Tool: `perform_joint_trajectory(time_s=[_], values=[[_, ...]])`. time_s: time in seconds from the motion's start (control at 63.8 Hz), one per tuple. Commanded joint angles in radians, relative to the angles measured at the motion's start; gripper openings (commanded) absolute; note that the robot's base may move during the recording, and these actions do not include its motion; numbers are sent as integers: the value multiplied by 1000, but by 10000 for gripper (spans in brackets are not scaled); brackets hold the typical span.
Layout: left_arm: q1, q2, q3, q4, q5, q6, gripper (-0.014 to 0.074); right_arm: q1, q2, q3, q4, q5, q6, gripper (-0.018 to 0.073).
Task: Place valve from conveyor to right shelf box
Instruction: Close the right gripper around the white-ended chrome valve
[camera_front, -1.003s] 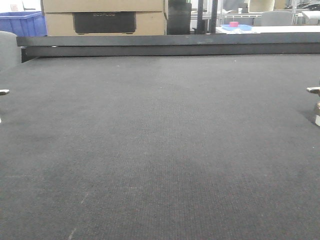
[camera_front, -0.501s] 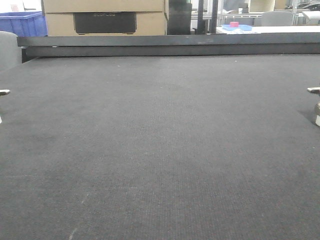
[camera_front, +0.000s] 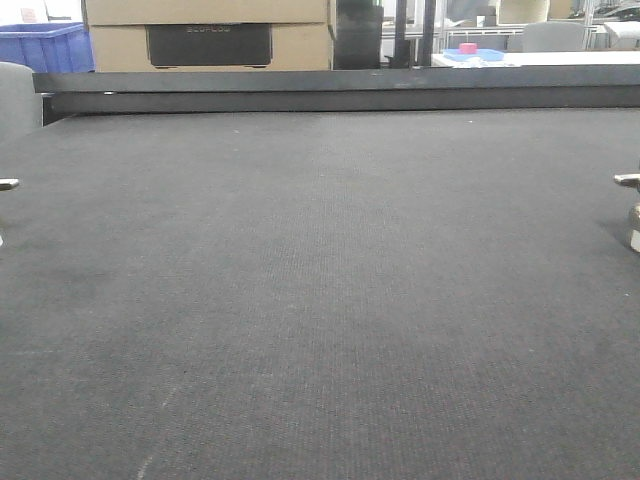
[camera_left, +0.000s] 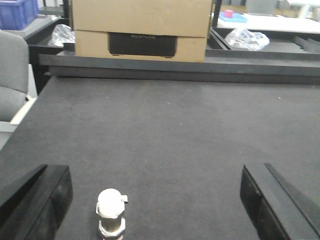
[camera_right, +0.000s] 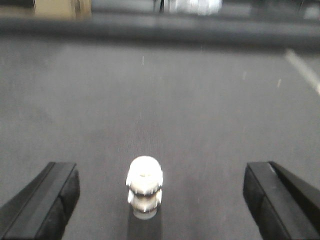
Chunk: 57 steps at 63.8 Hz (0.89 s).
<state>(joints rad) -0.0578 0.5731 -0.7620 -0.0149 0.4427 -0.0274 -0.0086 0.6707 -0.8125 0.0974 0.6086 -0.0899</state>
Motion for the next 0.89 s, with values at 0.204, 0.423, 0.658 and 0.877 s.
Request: perform_joint_trajectory(time_s=[0.204, 0.423, 0.658, 0.877], values=[[-31, 3, -9, -3, 6, 0, 582, -3, 412, -364, -9, 345, -44, 569], [-35, 3, -9, -3, 6, 0, 582, -3, 683, -549, -9, 548, -86, 569], [-35, 3, -9, -3, 8, 0, 582, -1, 879, -586, -9, 547, -88, 569], [-35, 3, -9, 4, 30, 0, 582, 32, 1009, -586, -9, 481, -97, 569]])
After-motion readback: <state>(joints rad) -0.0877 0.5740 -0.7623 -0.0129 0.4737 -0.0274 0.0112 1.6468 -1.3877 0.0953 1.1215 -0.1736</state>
